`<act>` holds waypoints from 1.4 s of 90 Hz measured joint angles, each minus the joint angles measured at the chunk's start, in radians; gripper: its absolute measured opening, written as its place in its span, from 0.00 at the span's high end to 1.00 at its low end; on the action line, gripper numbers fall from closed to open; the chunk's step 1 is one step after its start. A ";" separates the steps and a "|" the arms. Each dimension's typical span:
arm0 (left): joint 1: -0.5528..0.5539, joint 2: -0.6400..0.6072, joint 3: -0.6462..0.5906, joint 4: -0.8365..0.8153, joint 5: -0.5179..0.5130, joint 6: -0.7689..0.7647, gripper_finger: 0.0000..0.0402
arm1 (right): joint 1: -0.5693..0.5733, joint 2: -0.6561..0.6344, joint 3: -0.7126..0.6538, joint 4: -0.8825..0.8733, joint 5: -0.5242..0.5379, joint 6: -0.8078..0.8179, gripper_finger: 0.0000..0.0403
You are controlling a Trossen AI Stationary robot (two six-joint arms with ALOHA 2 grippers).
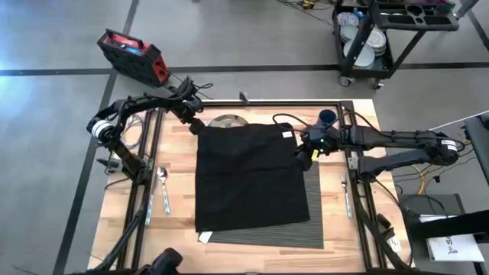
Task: Set table place
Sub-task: Fold the black napkin
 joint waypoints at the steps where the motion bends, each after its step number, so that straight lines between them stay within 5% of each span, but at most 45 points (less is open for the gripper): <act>1: 0.000 0.002 0.000 0.000 0.000 0.005 0.47 | 0.000 0.000 0.000 0.000 0.000 0.000 0.82; 62: -0.008 0.069 -0.001 0.033 0.048 0.093 0.52 | 0.000 0.000 0.000 0.006 0.001 0.037 0.87; 98: -0.008 0.068 -0.001 0.194 0.045 0.088 0.56 | 0.000 0.000 0.000 0.007 0.002 0.117 0.83; 126: -0.008 0.067 -0.001 0.352 0.045 0.088 0.52 | 0.000 0.000 0.000 0.008 0.002 0.133 0.88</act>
